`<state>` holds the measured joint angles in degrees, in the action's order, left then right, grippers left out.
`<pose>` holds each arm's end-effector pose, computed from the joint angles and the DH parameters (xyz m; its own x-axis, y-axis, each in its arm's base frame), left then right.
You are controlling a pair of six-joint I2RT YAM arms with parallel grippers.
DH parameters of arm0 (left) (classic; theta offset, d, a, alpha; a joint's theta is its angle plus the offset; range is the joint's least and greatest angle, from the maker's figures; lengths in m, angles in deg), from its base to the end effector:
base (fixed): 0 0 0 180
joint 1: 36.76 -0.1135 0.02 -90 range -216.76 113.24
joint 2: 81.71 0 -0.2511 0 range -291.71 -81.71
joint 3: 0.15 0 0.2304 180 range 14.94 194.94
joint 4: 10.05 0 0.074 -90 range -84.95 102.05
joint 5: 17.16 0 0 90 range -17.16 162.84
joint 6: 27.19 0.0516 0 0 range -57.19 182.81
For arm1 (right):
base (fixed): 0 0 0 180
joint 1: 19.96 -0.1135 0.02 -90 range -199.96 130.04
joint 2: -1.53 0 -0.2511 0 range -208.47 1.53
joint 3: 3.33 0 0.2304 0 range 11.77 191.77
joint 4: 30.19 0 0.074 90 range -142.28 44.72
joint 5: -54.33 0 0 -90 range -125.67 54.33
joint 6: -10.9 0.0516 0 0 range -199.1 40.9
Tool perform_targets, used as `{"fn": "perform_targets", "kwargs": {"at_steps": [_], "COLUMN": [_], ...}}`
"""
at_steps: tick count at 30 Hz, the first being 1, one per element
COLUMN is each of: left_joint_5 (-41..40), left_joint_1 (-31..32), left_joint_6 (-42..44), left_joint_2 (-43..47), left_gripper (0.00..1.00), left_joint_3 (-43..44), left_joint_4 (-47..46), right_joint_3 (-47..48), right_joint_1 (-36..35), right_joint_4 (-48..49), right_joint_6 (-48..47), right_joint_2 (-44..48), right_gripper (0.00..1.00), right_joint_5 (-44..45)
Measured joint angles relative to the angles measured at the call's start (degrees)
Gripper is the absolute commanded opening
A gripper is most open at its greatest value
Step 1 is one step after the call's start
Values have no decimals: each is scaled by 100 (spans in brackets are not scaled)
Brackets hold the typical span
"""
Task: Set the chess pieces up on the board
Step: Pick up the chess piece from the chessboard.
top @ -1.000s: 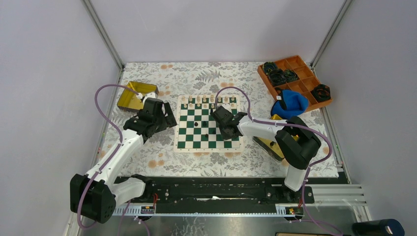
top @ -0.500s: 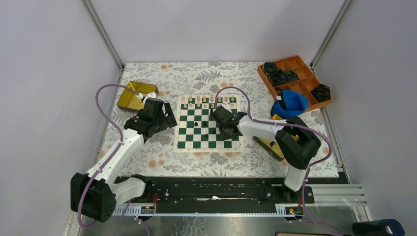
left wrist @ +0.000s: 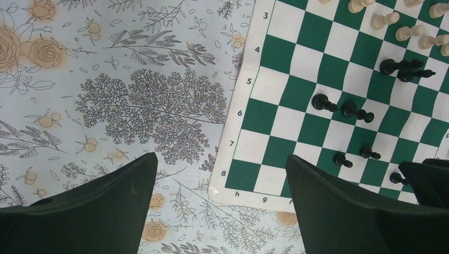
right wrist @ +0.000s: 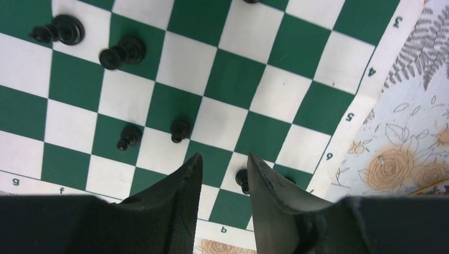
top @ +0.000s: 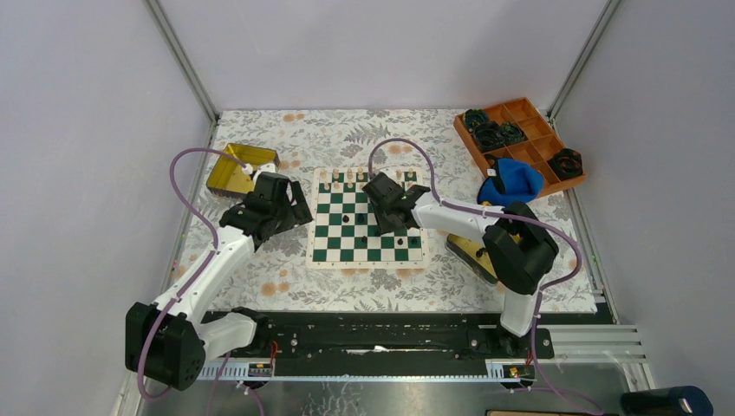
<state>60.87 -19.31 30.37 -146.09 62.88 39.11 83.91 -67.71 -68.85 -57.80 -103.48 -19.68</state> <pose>0.2140 -0.0560 0.2384 -0.7112 -0.3265 -0.6226 -0.2535 0.9451 -0.2060 0.2612 0.2664 0.1827 -0.7432 -0.2989 -0.5986 -0.3640 0.9313 -0.0130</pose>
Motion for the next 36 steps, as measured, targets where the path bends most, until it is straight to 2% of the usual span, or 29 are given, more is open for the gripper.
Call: {"fn": "perform_targets", "kwargs": {"at_steps": [6, 15, 36], "left_joint_5": [-2, -11, -63], "left_joint_1": [0, 0, 0], "left_joint_6": [0, 4, 0], "left_joint_2": [-20, -26, -72], "left_gripper": [99, 99, 99], "left_joint_3": [0, 0, 0], "left_joint_4": [-11, -9, -11], "right_joint_3": [595, 1314, 748], "right_joint_1": [26, 289, 234], "right_joint_4": [-98, -151, -186], "right_joint_6": [-149, -308, -332], "right_joint_2": [-452, -938, -898], "right_gripper": [50, 50, 45], "right_joint_5": [63, 57, -660]}}
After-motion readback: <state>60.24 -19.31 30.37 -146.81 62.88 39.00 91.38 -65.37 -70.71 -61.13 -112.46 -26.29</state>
